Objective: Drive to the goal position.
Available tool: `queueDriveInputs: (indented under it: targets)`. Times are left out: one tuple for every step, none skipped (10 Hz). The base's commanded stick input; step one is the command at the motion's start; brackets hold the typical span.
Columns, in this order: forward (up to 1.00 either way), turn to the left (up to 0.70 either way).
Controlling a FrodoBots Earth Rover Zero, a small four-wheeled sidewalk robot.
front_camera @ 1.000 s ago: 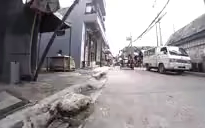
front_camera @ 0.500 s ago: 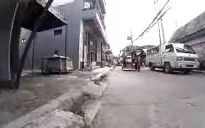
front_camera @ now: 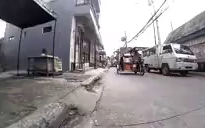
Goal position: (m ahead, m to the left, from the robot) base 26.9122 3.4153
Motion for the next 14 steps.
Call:
queueDriveInputs:
  targets:
    - [0.0, 0.0]
    - [0.0, 0.0]
    - [0.0, 0.0]
    - [0.0, 0.0]
    - [0.0, 0.0]
    - [0.0, 0.0]
    - [0.0, 0.0]
    - [0.0, 0.0]
    - [0.18, 0.0]
    - [1.0, 0.0]
    - [1.0, 0.0]
    - [1.0, 0.0]
    - [1.0, -0.05]
    - [1.0, -0.27]
